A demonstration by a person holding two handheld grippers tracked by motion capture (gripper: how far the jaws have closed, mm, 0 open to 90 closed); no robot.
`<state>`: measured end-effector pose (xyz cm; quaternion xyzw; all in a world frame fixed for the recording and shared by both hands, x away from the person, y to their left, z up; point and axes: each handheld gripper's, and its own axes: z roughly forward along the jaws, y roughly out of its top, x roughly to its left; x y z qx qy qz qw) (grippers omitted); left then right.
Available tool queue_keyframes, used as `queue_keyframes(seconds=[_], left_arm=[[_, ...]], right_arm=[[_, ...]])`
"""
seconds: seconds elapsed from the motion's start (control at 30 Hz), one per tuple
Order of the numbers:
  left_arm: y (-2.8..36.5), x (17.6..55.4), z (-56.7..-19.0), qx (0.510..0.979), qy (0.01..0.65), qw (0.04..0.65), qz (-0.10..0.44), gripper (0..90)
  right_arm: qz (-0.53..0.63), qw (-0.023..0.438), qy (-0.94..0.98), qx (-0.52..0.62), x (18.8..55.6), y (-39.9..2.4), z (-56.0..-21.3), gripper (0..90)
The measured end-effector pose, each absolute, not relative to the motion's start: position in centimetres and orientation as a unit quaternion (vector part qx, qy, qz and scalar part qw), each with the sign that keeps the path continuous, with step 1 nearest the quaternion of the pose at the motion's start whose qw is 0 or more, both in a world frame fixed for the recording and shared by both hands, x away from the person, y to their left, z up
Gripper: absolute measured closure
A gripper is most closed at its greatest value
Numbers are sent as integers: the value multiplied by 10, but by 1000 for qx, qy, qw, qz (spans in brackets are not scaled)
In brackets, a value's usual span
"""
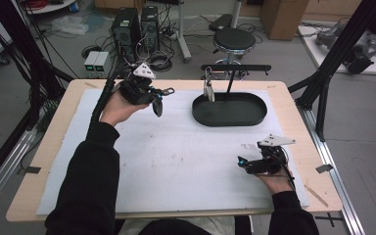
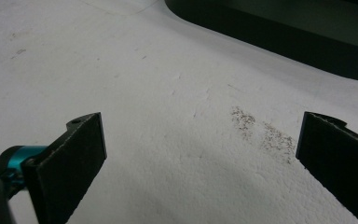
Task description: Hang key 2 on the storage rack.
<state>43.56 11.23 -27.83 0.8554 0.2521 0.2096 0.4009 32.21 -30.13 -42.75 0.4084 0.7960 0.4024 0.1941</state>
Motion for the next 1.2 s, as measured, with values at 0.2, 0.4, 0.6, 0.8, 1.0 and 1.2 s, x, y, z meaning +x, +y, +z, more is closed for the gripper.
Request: queue_keyframes(seconds=[0.2,0.4,0.6,0.8,1.0,1.2], left_arm=[[91,440,-274,855,242,408,209,836],[73,446,-270,857,231,412,207,836],[53,453,-272,858,226,412,206,836],[30,460,-278,865,214,406,202,836],[12,467,-282,866,207,408,202,836],[-7,474,-288,863,204,414,204,836]], right_arm=[[405,197,795,407,321,-301,-427,7],[409,194,794,405,320,-302,-427,7],[411,194,792,408,320,-302,-427,7],[414,195,791,407,320,-304,-427,7],[413,196,790,409,319,-305,-427,7],[410,197,790,412,320,-308,-428,7]])
